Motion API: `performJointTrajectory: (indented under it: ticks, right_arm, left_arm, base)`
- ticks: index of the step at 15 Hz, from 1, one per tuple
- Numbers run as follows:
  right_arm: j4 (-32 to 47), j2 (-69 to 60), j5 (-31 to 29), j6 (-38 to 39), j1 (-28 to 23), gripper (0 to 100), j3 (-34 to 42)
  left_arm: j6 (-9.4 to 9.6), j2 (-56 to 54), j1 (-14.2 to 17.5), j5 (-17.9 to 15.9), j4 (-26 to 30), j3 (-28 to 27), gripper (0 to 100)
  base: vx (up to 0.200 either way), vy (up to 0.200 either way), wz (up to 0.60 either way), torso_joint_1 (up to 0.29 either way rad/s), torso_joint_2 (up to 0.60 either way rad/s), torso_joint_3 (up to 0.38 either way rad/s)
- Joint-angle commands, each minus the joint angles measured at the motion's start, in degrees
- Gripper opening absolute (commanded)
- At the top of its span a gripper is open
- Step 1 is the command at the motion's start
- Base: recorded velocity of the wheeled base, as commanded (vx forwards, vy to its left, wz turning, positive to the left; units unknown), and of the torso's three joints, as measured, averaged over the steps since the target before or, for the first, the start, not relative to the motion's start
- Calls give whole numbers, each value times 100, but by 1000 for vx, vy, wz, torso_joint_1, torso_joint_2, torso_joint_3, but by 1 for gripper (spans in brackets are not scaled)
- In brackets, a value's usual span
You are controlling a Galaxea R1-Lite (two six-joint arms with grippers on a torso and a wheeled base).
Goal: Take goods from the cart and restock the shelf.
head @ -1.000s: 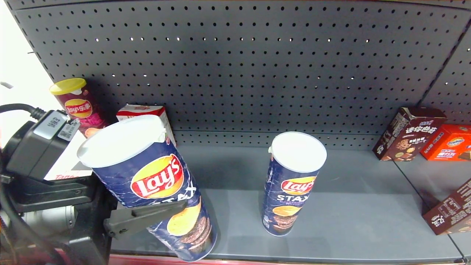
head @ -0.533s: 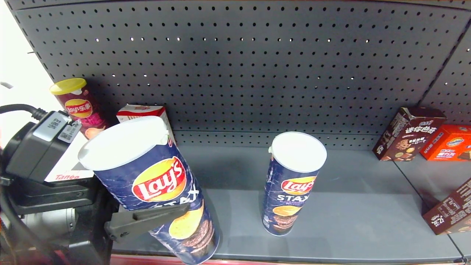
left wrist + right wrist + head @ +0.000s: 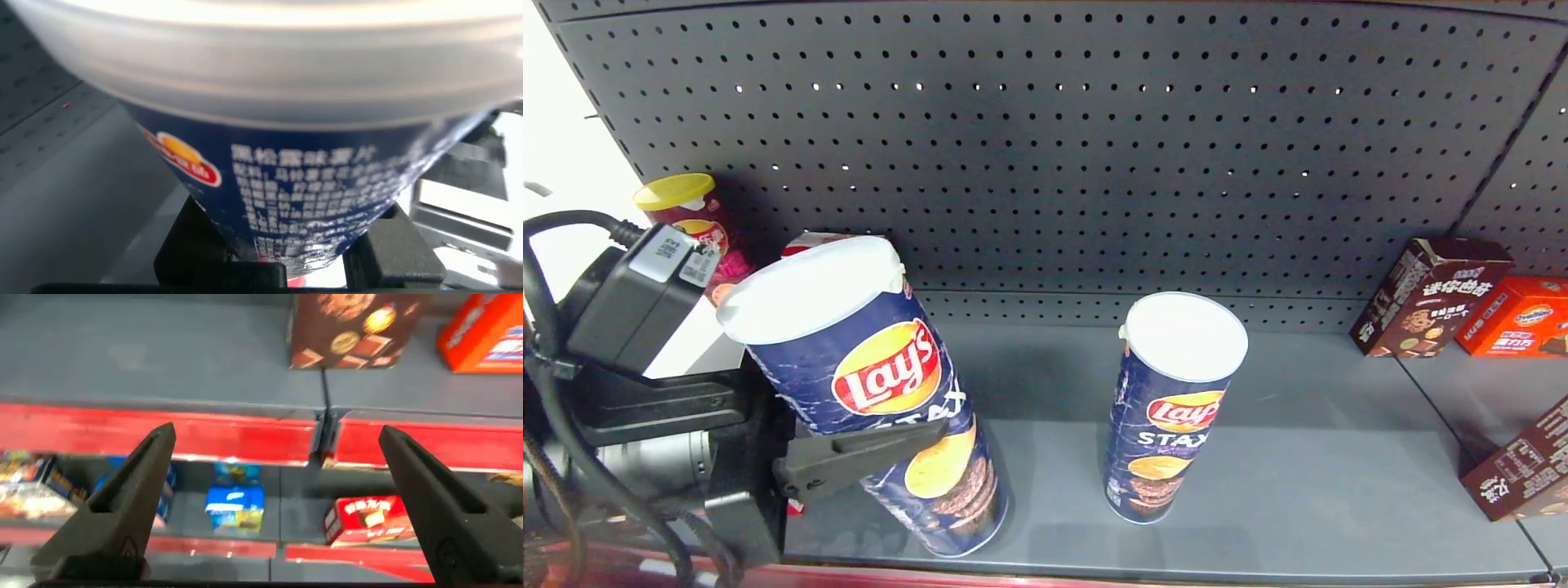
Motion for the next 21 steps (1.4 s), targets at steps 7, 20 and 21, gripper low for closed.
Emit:
performJointTrajectory:
  ticks: [7, 20, 21]
  right_arm:
    - [-2, -445, 5, 8, -132, 100, 0]
    - [-11, -445, 5, 16, -132, 100, 0]
    - [-11, -445, 5, 8, -132, 100, 0]
  left_arm:
    - [-711, 394, -287, 99, 6, -840, 0]
    - [845, 2372, -58, 81, 1491, -3125, 0]
    - [1187, 2591, -58, 81, 1711, -3442, 0]
  base:
    - [0, 0, 0, 0, 0, 0]
    - [0, 0, 0, 0, 0, 0]
    - [0, 0, 0, 0, 0, 0]
